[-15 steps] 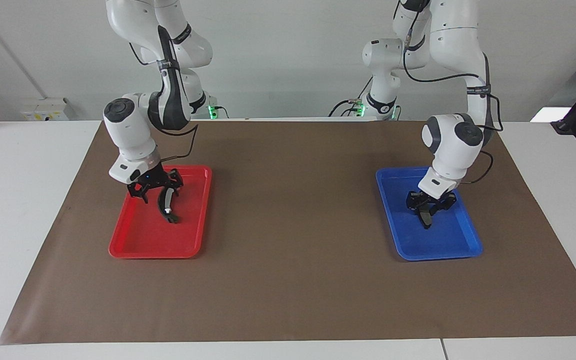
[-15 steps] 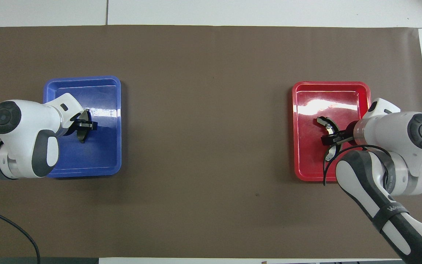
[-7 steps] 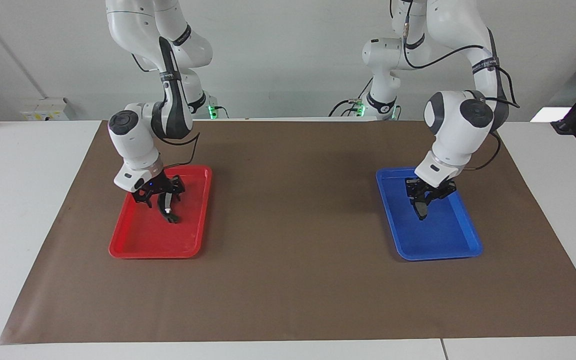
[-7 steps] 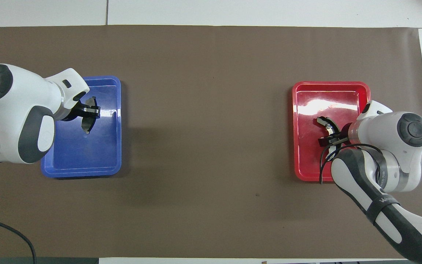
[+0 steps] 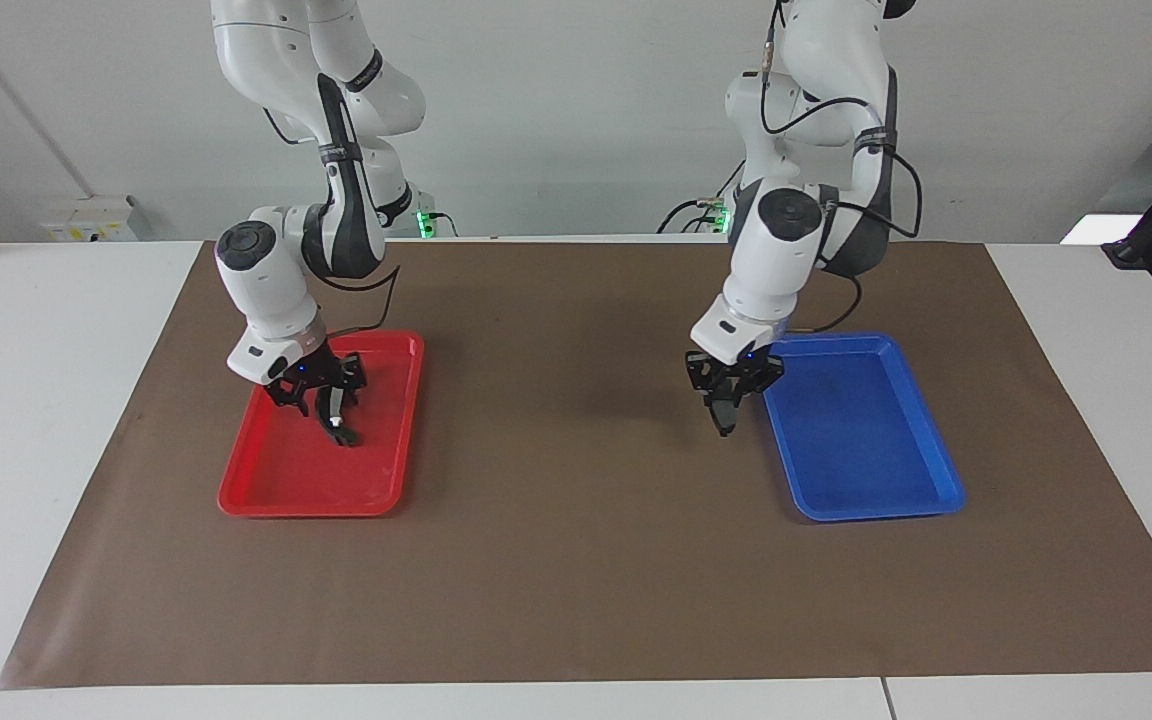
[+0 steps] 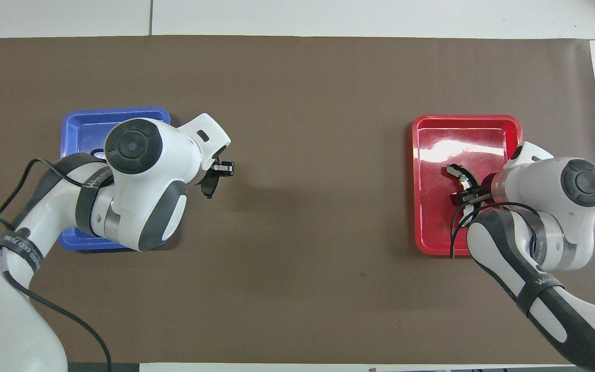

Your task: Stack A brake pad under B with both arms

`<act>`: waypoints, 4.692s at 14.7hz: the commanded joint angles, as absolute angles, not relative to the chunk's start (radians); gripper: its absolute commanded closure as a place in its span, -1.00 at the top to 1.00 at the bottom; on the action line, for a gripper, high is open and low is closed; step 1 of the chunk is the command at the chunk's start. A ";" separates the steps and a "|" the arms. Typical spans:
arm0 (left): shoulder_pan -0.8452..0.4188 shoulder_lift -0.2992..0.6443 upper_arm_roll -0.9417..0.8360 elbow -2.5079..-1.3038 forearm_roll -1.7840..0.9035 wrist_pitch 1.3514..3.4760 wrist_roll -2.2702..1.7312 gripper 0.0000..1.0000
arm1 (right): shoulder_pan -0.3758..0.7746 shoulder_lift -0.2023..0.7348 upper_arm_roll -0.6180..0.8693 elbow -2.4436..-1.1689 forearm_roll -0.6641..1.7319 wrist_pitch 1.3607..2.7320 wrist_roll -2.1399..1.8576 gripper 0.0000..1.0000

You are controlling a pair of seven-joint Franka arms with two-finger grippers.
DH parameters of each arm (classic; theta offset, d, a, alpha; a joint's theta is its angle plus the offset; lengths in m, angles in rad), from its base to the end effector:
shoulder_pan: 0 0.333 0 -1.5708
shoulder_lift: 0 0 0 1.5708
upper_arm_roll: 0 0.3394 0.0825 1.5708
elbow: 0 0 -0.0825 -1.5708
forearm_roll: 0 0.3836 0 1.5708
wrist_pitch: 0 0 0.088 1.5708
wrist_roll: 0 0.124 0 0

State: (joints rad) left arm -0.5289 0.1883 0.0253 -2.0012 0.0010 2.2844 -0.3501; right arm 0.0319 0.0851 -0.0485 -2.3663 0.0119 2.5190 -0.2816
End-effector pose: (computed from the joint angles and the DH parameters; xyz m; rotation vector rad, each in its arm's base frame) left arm 0.5290 -0.2920 0.3806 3.0950 -0.2400 0.1378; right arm 0.5150 -0.0086 0.3032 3.1073 0.3997 0.1057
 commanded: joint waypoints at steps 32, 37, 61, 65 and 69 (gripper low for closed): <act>-0.131 -0.011 0.054 -1.705 -0.002 1.651 0.087 0.99 | 0.543 0.300 0.018 -1.783 0.025 2.098 0.664 -1.00; -0.098 -0.008 0.054 -1.651 0.000 1.585 0.121 0.99 | 0.613 0.437 0.018 -1.671 0.023 2.176 0.741 -1.00; -0.044 -0.014 0.054 -1.678 0.000 1.583 0.187 0.99 | 0.637 0.488 0.020 -1.740 0.014 2.365 0.756 -1.00; -0.043 -0.014 0.054 -1.678 0.000 1.588 0.186 1.00 | 0.653 0.488 0.021 -1.740 0.017 2.372 0.756 -1.00; -0.043 -0.014 0.054 -1.678 0.000 1.588 0.186 1.00 | 0.650 0.488 0.020 -1.740 0.017 2.365 0.758 -0.99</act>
